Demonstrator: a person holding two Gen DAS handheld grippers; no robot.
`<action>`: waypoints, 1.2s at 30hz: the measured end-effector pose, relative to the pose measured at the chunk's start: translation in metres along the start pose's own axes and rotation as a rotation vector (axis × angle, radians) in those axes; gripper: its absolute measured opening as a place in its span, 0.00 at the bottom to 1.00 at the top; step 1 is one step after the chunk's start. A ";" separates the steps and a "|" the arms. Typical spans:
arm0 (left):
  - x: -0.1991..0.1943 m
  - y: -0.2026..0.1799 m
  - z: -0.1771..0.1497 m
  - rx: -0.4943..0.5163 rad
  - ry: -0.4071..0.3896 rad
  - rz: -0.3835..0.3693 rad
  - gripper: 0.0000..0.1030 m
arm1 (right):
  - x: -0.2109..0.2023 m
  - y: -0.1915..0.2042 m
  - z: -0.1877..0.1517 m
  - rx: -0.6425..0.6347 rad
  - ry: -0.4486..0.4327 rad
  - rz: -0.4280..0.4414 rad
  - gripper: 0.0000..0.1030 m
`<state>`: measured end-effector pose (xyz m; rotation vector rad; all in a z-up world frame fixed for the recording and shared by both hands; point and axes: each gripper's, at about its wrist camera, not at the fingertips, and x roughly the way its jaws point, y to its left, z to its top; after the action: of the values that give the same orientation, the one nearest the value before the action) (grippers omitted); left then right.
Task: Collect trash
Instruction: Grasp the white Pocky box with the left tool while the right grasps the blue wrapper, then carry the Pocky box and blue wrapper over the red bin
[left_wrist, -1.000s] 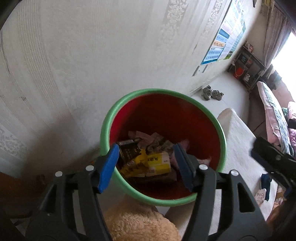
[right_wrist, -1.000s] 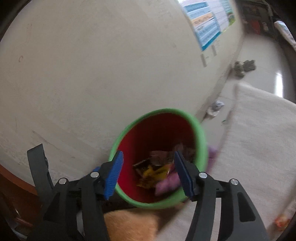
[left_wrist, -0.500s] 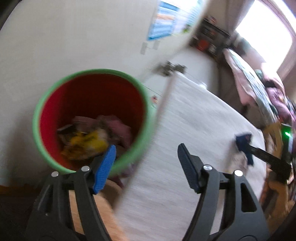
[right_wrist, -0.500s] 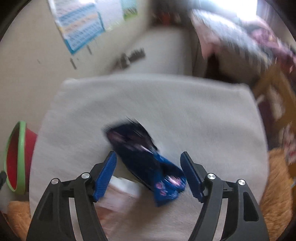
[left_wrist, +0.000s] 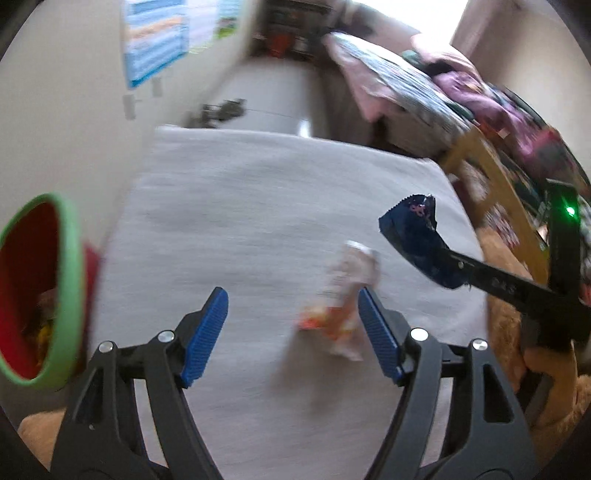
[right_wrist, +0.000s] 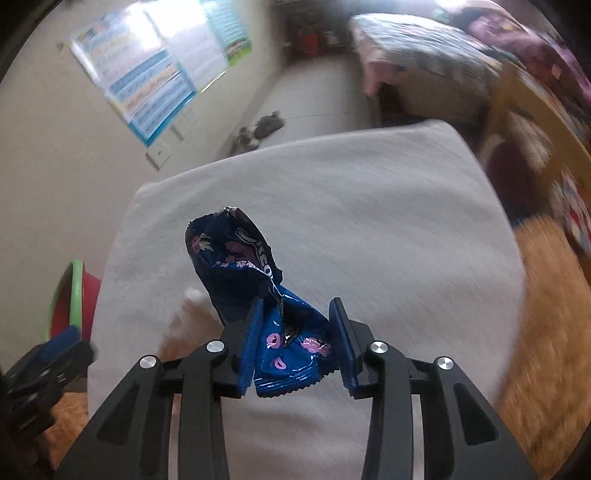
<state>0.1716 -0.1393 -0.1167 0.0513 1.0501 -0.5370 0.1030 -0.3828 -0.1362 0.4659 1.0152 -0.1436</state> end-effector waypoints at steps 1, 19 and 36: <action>0.006 -0.005 0.001 0.015 0.013 -0.005 0.69 | -0.006 -0.010 -0.007 0.038 0.001 0.006 0.34; 0.054 -0.040 0.000 0.119 0.115 0.044 0.43 | 0.001 -0.003 -0.013 0.042 0.001 0.039 0.35; -0.008 -0.020 0.005 0.049 -0.047 0.071 0.42 | 0.001 0.019 -0.019 -0.042 -0.017 -0.004 0.35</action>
<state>0.1632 -0.1551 -0.1033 0.1180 0.9856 -0.4969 0.0952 -0.3572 -0.1395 0.4236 1.0004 -0.1292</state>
